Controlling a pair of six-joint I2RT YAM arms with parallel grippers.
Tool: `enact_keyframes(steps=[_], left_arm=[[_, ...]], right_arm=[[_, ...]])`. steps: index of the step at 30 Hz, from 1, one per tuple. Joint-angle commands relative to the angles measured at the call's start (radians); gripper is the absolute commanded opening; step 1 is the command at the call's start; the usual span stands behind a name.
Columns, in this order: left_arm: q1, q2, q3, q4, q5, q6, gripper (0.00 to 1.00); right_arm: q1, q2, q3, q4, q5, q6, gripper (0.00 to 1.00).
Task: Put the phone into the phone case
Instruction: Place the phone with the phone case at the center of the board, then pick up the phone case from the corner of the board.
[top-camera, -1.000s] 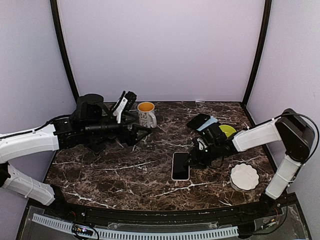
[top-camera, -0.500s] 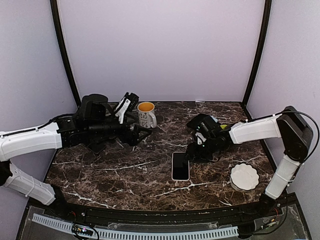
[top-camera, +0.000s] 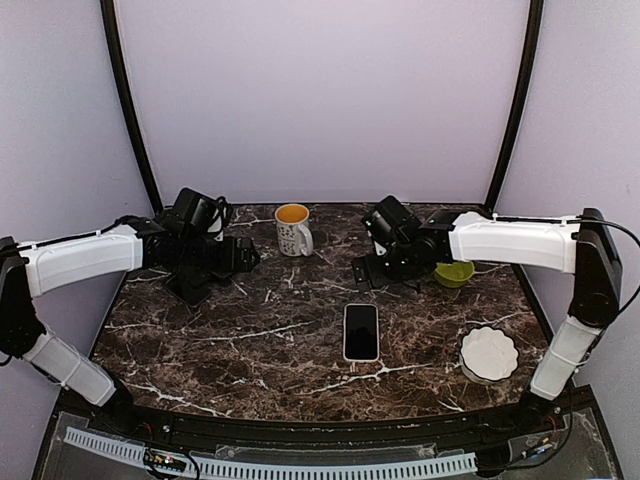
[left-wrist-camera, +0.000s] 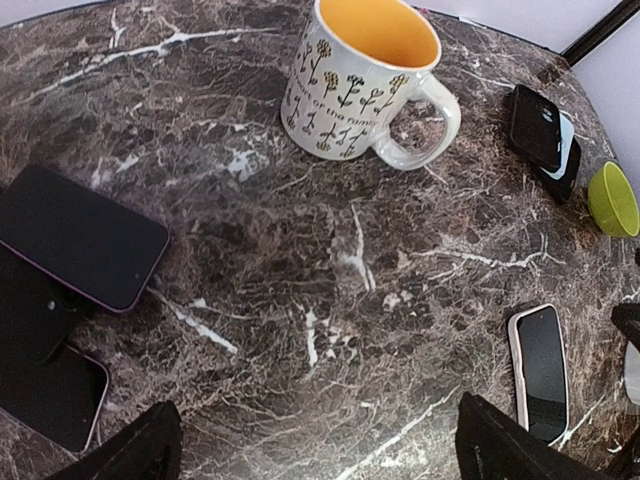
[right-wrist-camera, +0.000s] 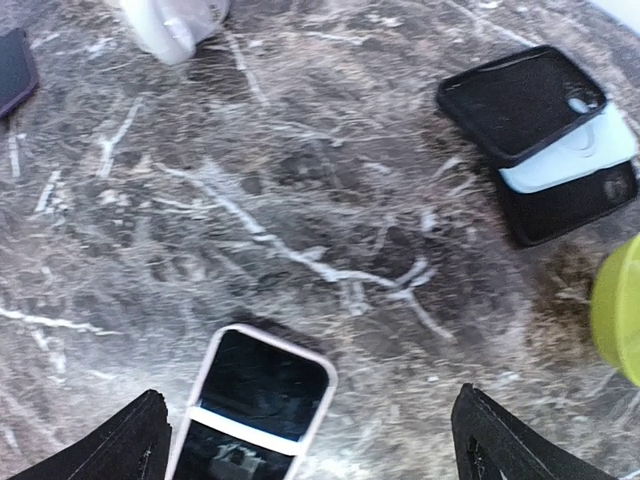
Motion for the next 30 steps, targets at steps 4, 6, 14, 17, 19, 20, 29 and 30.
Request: enact_keyframes(steps=[4,6,14,17,19,20,29,30], left_arm=[[0.013,0.013,-0.022,-0.040,-0.084,-0.102,0.97],[0.015,0.044,0.006,-0.065,-0.103,-0.100,0.97],[0.018,0.141,0.107,-0.084,-0.147,-0.071,0.98],[0.019,0.164,0.119,-0.083,-0.144,-0.059,0.97],[0.022,0.174,0.125,-0.082,-0.140,-0.049,0.98],[0.023,0.176,0.127,-0.079,-0.139,-0.041,0.97],[0.032,0.205,0.140,-0.074,-0.123,0.039,0.98],[0.033,0.205,0.143,-0.078,-0.119,0.049,0.98]], right_arm=[[-0.107,-0.064,-0.008,-0.056,0.192,-0.143,0.97],[-0.174,-0.060,0.004,-0.032,0.174,-0.162,0.89],[-0.404,0.075,0.138,0.182,0.000,-0.007,0.57],[-0.439,0.197,0.235,0.197,0.081,0.048,0.59],[-0.441,0.273,0.304,0.184,0.136,0.060,0.61],[-0.442,0.310,0.339,0.175,0.156,0.069,0.61],[-0.444,0.565,0.570,0.044,0.232,0.111,0.61],[-0.444,0.579,0.578,0.024,0.245,0.118,0.60]])
